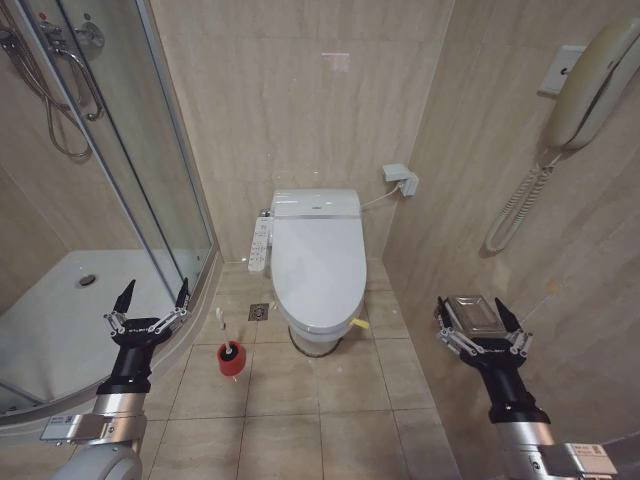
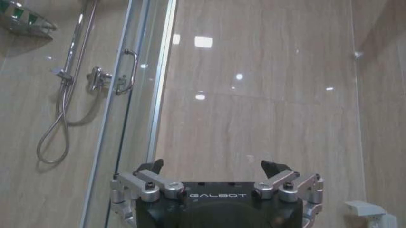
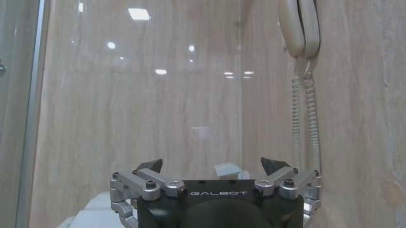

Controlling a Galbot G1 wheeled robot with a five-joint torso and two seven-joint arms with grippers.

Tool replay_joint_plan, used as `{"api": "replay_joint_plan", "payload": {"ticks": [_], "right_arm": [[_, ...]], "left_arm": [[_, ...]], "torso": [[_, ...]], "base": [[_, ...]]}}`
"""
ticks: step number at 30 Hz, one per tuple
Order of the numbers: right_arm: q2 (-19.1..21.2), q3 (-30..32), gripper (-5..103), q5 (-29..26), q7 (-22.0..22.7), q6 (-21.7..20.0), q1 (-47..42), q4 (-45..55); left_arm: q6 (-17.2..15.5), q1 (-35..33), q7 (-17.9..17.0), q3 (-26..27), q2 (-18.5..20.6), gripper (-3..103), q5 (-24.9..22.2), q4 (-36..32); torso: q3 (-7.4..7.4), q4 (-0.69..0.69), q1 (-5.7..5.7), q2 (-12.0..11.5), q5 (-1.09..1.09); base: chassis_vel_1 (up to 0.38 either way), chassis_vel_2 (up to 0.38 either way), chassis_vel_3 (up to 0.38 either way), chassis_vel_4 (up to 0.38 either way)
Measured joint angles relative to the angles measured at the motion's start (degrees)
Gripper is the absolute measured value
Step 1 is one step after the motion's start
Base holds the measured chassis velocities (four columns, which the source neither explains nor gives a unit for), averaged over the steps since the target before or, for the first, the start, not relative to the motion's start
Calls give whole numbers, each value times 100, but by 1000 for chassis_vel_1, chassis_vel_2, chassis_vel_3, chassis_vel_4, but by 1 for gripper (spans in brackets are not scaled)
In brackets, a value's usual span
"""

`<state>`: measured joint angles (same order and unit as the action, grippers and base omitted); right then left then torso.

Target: Open the toilet lid, clean the toilet bowl with a toilet brush, close the toilet lid, and flush.

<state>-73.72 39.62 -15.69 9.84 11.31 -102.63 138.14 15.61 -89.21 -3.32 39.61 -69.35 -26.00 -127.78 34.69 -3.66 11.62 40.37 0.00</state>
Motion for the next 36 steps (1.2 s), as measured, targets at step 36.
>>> {"api": "replay_joint_plan", "payload": {"ticks": [36], "right_arm": [[-186, 26, 100, -2, -489, 656, -834, -170]], "left_arm": [[0, 1, 0, 0, 1, 100, 0, 0]], "torso": [[-1, -2, -1, -1, 1]], "base": [[-146, 159, 148, -151]]}}
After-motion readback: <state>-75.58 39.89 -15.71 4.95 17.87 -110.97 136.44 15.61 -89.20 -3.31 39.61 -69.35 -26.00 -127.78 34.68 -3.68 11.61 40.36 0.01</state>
